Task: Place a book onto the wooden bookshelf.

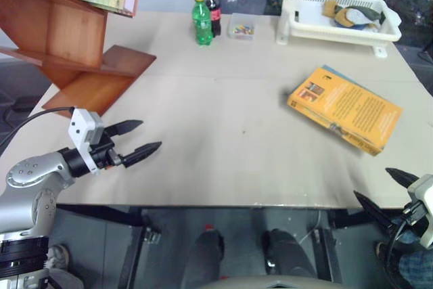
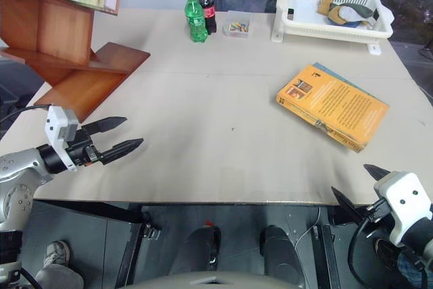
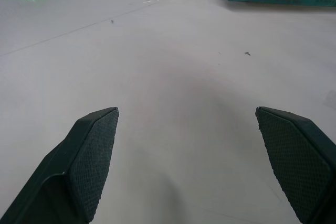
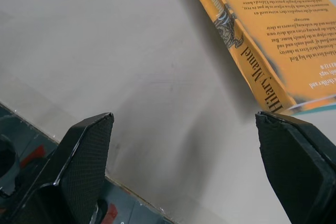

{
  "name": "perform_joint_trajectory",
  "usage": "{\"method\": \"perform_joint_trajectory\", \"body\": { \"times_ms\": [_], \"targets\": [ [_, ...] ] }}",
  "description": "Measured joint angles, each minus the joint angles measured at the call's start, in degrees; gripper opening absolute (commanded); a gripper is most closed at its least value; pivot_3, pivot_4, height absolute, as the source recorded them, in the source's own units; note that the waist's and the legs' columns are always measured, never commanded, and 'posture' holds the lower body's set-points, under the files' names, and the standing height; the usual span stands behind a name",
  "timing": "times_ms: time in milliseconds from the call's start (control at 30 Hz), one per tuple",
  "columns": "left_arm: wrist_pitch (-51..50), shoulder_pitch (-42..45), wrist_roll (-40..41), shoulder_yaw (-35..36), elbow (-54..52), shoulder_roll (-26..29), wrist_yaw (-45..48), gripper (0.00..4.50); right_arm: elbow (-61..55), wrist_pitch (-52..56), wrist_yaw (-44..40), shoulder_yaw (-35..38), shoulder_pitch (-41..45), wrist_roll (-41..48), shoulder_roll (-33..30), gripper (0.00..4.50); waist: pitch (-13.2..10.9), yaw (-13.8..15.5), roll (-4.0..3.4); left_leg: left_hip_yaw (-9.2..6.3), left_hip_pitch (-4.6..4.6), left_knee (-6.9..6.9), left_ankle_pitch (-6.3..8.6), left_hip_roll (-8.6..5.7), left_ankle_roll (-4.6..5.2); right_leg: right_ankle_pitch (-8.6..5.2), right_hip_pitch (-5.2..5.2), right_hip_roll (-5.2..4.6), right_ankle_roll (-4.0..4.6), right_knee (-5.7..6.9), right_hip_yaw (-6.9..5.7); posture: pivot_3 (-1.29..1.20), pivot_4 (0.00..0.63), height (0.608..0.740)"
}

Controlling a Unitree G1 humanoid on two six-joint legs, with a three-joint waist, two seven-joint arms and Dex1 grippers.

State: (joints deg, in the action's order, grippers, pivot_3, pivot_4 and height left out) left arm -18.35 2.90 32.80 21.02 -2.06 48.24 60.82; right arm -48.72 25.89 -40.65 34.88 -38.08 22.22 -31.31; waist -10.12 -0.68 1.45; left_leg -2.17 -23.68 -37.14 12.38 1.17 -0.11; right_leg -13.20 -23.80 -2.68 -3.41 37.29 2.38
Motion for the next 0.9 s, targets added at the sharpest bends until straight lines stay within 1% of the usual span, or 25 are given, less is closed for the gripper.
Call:
{"method": "perform_joint_trajectory", "body": {
  "times_ms": [67,133,167,233,300,333,400,433,467,500,600,633,667,800,900],
  "targets": [
    [-0.09,0.41,-0.01,-0.19,0.08,-0.16,-0.06,4.50,0.12,0.01,0.04,0.00,0.40,0.09,-0.02,4.43,0.00,0.02,0.00,0.01,-0.01,0.00,0.00,0.00,0.00,0.00,0.01,0.00,-0.01,-0.03,0.00,0.00,0.150,0.740],
    [-0.57,3.12,0.10,-1.32,0.04,-1.48,-0.72,4.50,1.93,0.37,0.42,-0.02,2.41,0.28,-0.86,4.43,0.01,0.18,0.03,0.02,-0.01,-0.03,0.00,-0.01,0.01,0.01,0.04,0.00,-0.02,-0.08,-0.01,0.00,0.150,0.740],
    [-0.96,4.26,0.15,-1.98,-0.18,-2.07,-0.90,4.50,2.65,0.75,1.07,-0.02,3.87,0.29,-1.27,4.20,0.02,0.19,0.04,0.05,-0.01,-0.05,0.00,-0.02,0.01,0.01,0.05,-0.01,-0.02,-0.08,-0.01,0.00,0.150,0.740],
    [-1.25,5.19,0.18,-3.38,-1.47,-2.61,-0.95,4.50,3.52,1.76,2.10,-0.02,4.80,0.27,-1.57,3.62,0.02,0.17,0.04,0.06,0.01,-0.04,0.00,-0.02,0.01,0.02,0.06,0.00,-0.02,-0.07,0.00,0.00,0.150,0.740],
    [-1.61,5.37,0.26,-3.75,-2.04,-3.08,-0.96,4.50,5.32,3.37,3.38,0.01,5.47,-0.13,-2.06,2.62,0.02,0.13,0.04,0.07,0.00,0.01,0.00,-0.02,0.01,0.03,0.04,0.01,0.00,-0.07,0.00,0.00,0.150,0.740],
    [-2.03,5.51,0.40,-3.79,-2.33,-3.36,-1.08,4.50,6.44,4.29,4.21,0.24,6.01,-0.52,-2.18,2.27,0.02,0.06,0.03,0.09,0.00,0.03,0.00,-0.02,0.01,0.06,0.03,0.02,0.07,-0.08,0.00,0.00,0.150,0.740],
    [-2.76,5.72,0.74,-4.31,-4.25,-3.95,-1.30,4.50,8.94,5.93,5.71,1.03,6.75,-1.77,-3.14,1.13,0.02,0.07,0.03,0.10,-0.02,0.03,0.00,-0.08,0.01,0.07,0.04,0.02,0.08,-0.09,0.01,0.00,0.150,0.740],
    [-2.86,5.80,0.94,-4.54,-4.71,-4.07,-1.31,4.50,9.56,6.34,6.01,1.21,6.87,-2.09,-3.58,0.80,0.02,0.08,0.03,0.11,-0.01,0.03,0.00,-0.10,0.01,0.07,0.04,0.02,0.08,-0.09,0.03,0.00,0.150,0.740],
    [-3.23,5.87,1.10,-5.01,-5.69,-4.33,-1.44,4.50,11.01,6.46,6.31,1.25,7.13,-3.16,-4.42,0.31,0.02,0.08,0.04,0.11,-0.01,0.03,0.00,-0.15,0.01,0.06,0.05,0.02,0.07,-0.10,0.03,0.00,0.150,0.740],
    [-3.44,5.96,1.17,-5.64,-6.60,-4.80,-1.58,4.50,12.43,6.47,6.46,1.22,7.37,-4.06,-5.06,0.14,0.02,0.08,0.04,0.12,0.00,0.03,0.00,-0.19,0.01,0.05,0.05,0.01,0.04,-0.11,0.04,0.00,0.150,0.740],
    [-4.29,6.36,1.21,-7.07,-8.71,-6.08,-2.59,4.50,18.48,5.81,7.76,-0.23,10.79,-7.05,-6.77,0.14,0.03,0.06,0.07,0.12,0.03,0.01,0.00,-0.21,0.02,0.03,0.09,0.04,0.00,-0.11,0.04,0.00,0.150,0.740],
    [-4.62,7.13,1.23,-7.63,-8.96,-6.60,-3.07,4.50,21.64,5.19,8.85,-1.38,13.92,-8.32,-6.88,0.14,0.05,-0.11,0.10,0.15,0.05,-0.04,0.00,-0.20,0.02,0.04,0.10,0.06,-0.01,-0.11,0.05,0.00,0.150,0.740],
    [-4.93,8.02,1.26,-8.24,-9.79,-7.60,-3.58,4.50,26.59,4.25,10.68,-3.21,18.87,-10.18,-7.14,0.14,0.04,-0.38,0.08,0.22,0.06,-0.07,-0.01,-0.20,0.03,0.05,0.10,0.08,-0.03,-0.10,0.14,0.00,0.150,0.740],
    [-5.06,8.57,1.62,-9.35,-11.37,-8.98,-4.60,4.50,39.06,-0.09,14.44,-8.90,30.22,-14.10,-6.56,0.14,0.06,-0.49,0.05,0.24,0.15,-0.05,-0.01,-0.20,0.03,0.10,0.10,0.19,0.02,0.03,0.23,0.00,0.150,0.740],
    [-5.39,8.48,1.73,-10.00,-12.10,-10.15,-5.57,4.50,45.55,-4.61,15.42,-12.99,34.83,-15.64,-5.11,0.14,0.04,-0.19,-0.03,0.14,0.07,-0.02,-0.01,-0.19,0.03,0.19,0.06,0.26,0.17,0.12,0.20,0.00,0.150,0.740]
  ]
}}
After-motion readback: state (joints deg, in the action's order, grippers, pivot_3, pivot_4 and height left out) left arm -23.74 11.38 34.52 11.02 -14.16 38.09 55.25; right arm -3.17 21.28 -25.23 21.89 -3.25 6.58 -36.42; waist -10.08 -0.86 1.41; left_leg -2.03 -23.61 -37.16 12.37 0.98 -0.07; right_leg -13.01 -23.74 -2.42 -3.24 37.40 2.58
